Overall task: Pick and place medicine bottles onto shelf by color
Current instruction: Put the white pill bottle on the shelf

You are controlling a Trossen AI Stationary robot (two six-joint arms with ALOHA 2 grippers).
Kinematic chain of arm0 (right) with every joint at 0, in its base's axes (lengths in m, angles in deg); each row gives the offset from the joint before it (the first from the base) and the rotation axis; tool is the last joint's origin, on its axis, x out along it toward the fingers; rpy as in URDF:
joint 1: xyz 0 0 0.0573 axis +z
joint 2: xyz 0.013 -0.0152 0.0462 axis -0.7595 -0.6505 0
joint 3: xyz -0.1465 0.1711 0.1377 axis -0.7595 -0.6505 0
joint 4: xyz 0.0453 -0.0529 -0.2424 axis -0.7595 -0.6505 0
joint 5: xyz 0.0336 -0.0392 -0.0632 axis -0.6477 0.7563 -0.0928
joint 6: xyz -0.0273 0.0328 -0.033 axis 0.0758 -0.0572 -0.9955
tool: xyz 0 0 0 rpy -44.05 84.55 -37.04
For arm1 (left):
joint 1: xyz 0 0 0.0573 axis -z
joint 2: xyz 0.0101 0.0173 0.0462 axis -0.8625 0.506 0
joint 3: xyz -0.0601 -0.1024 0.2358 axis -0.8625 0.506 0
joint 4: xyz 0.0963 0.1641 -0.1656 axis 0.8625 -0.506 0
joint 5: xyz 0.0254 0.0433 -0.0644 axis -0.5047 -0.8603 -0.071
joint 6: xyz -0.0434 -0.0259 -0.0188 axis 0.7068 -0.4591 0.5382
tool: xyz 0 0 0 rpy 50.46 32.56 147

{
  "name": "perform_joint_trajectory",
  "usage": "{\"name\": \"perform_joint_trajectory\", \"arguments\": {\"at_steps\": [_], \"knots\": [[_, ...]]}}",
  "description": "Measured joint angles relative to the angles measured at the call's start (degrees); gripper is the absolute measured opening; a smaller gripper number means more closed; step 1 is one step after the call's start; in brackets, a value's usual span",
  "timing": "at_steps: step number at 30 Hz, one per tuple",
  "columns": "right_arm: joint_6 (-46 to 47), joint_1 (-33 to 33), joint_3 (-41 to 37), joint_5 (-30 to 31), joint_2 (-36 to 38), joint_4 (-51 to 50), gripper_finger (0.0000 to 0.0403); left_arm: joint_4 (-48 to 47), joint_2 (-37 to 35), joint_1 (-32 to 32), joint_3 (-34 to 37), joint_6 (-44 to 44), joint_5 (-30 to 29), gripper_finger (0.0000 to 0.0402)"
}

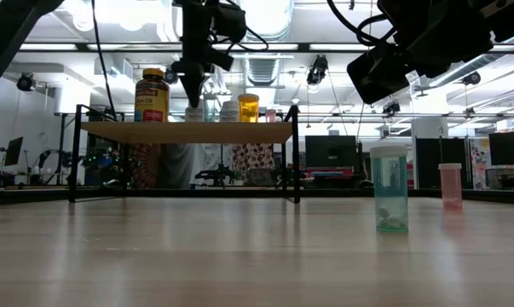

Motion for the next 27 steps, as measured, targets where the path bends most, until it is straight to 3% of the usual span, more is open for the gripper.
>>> {"name": "perform_joint_trajectory", "arguments": {"at_steps": [27], "knots": [[0.0,0.0,0.0,0.0,0.0,0.0,0.0176,3.0,0.0,-0.5,0.0,-0.2,-2.9,0.0008]]}}
